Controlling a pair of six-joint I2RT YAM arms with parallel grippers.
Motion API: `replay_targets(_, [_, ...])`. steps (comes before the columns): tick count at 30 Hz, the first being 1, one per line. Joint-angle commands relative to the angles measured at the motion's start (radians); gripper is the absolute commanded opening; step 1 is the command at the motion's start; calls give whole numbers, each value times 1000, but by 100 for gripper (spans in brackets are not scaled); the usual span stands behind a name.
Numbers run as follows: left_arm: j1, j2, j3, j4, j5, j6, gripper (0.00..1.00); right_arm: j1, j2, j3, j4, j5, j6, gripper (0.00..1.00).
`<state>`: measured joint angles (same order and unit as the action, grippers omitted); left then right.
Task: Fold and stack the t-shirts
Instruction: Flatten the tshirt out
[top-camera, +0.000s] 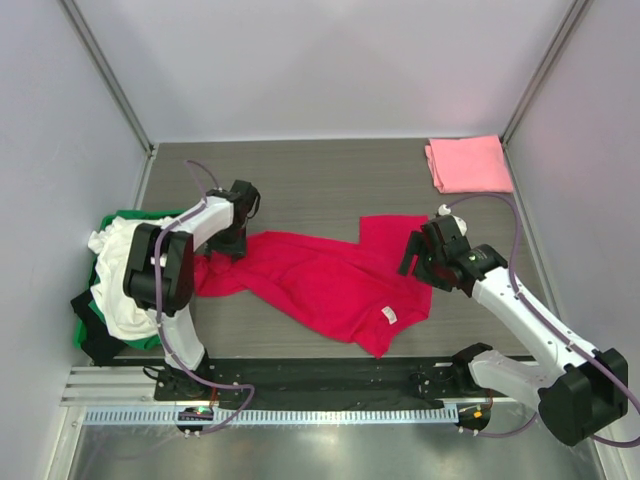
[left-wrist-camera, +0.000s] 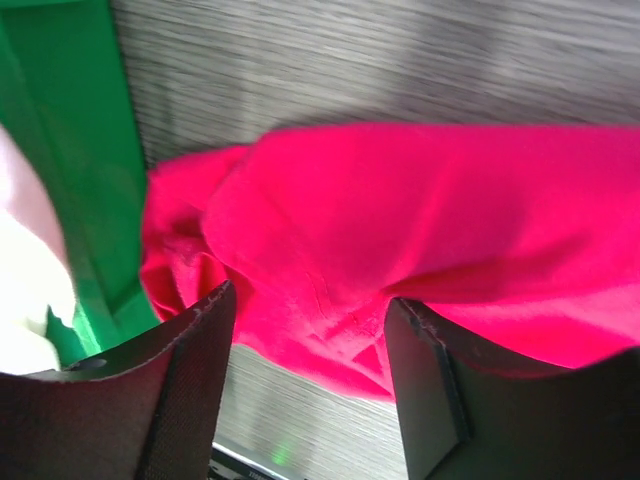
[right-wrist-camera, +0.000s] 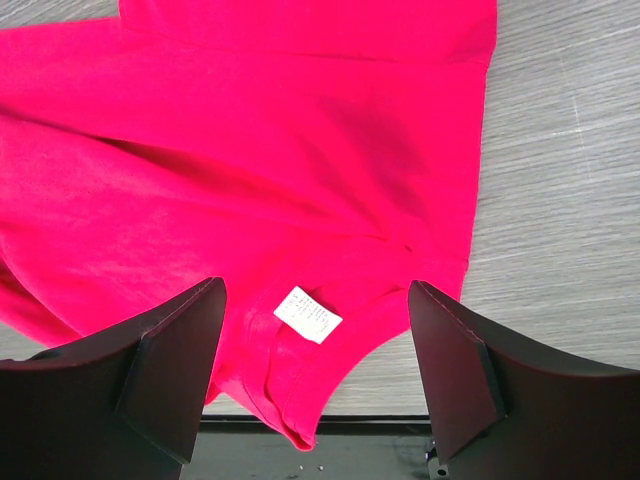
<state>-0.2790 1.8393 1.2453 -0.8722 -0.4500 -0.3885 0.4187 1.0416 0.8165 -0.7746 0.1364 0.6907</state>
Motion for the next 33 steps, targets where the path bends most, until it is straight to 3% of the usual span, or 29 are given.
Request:
replay_targets(1, [17,6,28,-13,-13,4,59,0,5,-4,32,-4,-23,79])
replay_targets(4, [18,5,28,-8,-10,4,52,0,3,-11,35,-4,-26,79])
replay_targets(9, [24,6,29,-10,-12,4,29,0,3,-22,38,-4,-30,79])
replay_targets(18, [26,-11,32,-16,-7,-7,2,0,18,-17,41,2,-30,79])
replay_targets(24, [26,-64,25,-8,11,-13,0,-1,86,53,43,38,-48,80])
replay_targets(33, [26,-169,2,-1,50,-12,1,-49,288,311,38,81,-128,86])
